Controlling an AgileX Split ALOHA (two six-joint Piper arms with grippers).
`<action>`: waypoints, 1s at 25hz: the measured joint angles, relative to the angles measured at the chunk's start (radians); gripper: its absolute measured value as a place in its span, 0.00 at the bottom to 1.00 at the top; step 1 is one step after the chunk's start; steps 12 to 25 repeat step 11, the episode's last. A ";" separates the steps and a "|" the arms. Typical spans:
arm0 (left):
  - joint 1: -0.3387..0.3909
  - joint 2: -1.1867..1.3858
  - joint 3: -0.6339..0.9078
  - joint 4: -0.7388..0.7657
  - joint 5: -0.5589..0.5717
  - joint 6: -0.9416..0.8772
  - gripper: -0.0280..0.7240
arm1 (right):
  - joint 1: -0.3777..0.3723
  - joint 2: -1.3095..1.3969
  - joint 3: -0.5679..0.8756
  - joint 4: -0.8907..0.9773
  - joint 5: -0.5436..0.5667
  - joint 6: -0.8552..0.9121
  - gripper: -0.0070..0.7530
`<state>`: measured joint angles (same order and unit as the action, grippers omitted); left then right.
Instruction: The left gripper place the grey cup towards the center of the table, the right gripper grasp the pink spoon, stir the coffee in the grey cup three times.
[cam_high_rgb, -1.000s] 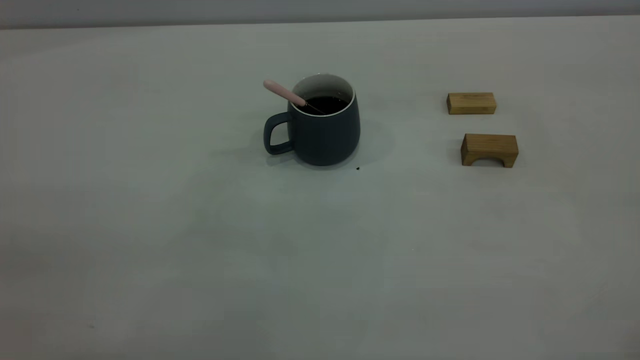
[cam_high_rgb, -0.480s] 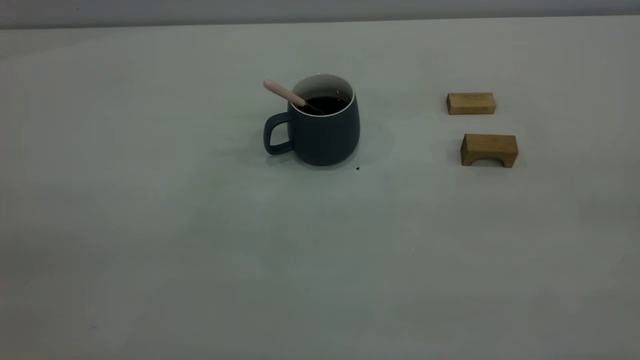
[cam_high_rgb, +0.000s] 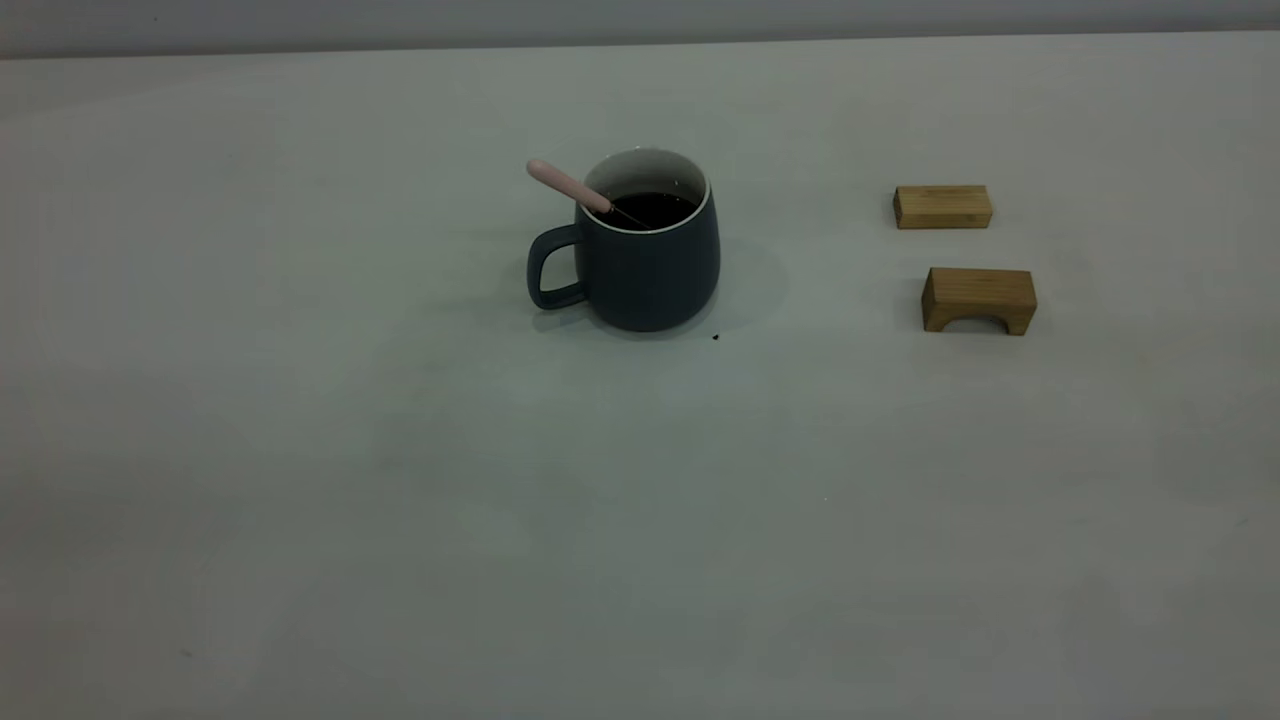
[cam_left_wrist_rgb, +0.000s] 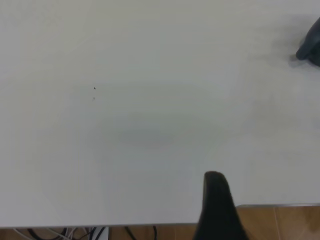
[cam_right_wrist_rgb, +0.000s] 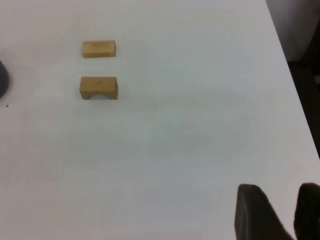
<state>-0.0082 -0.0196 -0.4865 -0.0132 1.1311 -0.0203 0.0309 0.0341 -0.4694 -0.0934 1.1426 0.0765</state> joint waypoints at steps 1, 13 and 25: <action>0.000 0.000 0.000 0.000 0.000 0.000 0.79 | 0.000 0.000 0.000 0.000 -0.003 0.000 0.32; 0.000 0.000 0.000 0.000 0.000 0.000 0.79 | 0.000 0.000 0.000 0.000 -0.007 0.000 0.32; 0.000 0.000 0.000 0.000 0.000 0.000 0.79 | 0.000 0.000 0.000 0.000 -0.007 0.000 0.32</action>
